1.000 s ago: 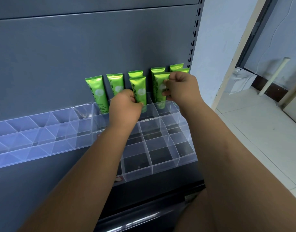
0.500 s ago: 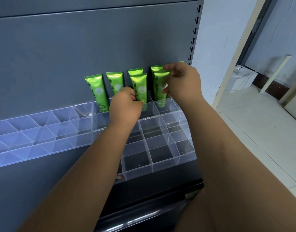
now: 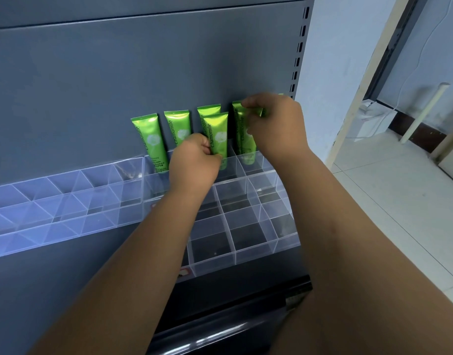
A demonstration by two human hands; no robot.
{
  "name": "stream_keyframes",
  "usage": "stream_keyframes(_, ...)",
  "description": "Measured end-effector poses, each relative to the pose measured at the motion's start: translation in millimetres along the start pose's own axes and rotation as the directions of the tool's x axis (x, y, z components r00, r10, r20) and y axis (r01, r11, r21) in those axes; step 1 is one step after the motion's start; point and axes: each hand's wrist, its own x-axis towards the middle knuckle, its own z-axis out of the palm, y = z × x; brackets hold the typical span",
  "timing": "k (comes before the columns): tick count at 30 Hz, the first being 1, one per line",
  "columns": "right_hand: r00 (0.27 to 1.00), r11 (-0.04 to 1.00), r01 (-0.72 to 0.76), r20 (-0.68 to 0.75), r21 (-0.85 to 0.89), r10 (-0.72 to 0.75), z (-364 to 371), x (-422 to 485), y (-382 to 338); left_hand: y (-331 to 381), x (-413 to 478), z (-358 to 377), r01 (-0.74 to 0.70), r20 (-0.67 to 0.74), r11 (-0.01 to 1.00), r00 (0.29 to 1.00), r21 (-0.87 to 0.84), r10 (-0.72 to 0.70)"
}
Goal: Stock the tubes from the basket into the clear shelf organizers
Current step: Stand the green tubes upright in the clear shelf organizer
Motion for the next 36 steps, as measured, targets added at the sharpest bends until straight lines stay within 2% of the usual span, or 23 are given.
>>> stream_keyframes(5,1.000,0.999,0.016,-0.016,-0.050,-0.017,-0.7,1.1,-0.9,-0.7,0.4,0.3,0.000,-0.003,1.000,1.000,-0.006,0.000)
stream_keyframes(21,1.000,1.000,-0.002,-0.029,-0.002,0.001,-0.4,2.1,-1.2,-2.5,3.2,-0.5,-0.009,-0.018,1.000,1.000,-0.005,0.009)
stream_keyframes(36,0.995,0.996,0.087,-0.053,-0.033,-0.088,-0.1,1.2,-7.6,0.0,0.8,-3.9,-0.006,-0.009,1.000,1.000,-0.019,0.006)
